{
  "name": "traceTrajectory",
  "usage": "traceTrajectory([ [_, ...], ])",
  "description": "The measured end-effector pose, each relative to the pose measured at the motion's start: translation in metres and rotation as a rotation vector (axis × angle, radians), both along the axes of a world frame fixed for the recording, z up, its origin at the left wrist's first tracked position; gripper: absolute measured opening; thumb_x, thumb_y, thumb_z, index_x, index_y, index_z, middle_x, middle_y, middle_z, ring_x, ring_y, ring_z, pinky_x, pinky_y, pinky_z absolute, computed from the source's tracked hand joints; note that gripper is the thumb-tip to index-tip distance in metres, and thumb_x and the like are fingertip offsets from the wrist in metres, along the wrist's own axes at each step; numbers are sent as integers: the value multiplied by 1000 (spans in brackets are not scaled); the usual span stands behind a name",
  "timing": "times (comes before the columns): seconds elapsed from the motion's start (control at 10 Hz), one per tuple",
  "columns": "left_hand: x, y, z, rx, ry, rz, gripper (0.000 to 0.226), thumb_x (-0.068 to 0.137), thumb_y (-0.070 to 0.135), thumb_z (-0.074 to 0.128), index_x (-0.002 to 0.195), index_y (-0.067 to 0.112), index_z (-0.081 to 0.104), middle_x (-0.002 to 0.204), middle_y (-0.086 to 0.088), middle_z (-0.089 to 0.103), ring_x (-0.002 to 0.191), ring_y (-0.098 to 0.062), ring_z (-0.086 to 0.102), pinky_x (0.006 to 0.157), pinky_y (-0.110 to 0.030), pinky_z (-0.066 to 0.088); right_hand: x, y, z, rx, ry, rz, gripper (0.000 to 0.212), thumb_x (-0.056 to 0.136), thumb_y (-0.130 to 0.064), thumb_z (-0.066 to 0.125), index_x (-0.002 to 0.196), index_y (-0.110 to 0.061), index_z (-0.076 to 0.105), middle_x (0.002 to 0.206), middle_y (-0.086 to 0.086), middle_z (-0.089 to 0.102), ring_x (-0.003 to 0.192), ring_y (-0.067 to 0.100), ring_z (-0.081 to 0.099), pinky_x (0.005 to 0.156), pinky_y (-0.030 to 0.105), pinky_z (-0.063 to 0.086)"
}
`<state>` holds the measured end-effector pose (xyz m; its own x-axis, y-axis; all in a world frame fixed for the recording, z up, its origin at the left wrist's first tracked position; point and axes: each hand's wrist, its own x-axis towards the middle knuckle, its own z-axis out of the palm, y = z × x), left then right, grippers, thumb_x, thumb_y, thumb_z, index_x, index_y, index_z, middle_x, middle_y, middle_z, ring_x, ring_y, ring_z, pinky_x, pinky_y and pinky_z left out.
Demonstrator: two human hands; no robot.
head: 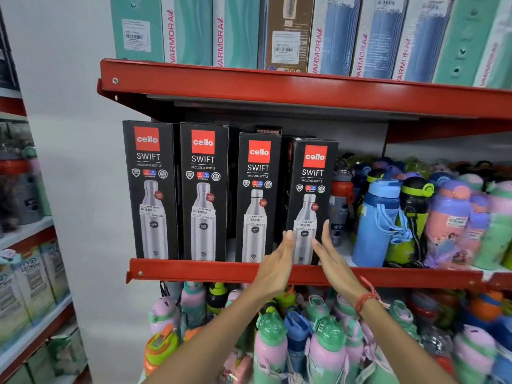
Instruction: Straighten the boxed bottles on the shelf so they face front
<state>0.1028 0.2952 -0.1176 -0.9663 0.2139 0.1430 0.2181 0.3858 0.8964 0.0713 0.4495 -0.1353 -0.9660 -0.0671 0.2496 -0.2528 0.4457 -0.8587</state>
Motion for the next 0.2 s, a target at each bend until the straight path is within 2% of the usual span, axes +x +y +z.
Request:
traceTrajectory([
  [0.1,1,-4,7,-43,52,-25,75,89,69,9,152,28,13,151,3,40,138,-18,38,111,-29,25,5,-12,14,60,91,-121,64,95,-54,31,147,-45,-5,157,-8,18,144,19,21,114,38,20],
  [0.2,2,-19,38,-47,287,121,68,95,59,20,152,22,19,84,7,65,82,-3,61,75,-13,43,13,-33,55,178,456,-250,61,99,-44,31,152,-28,5,158,1,21,144,15,18,118,46,17],
])
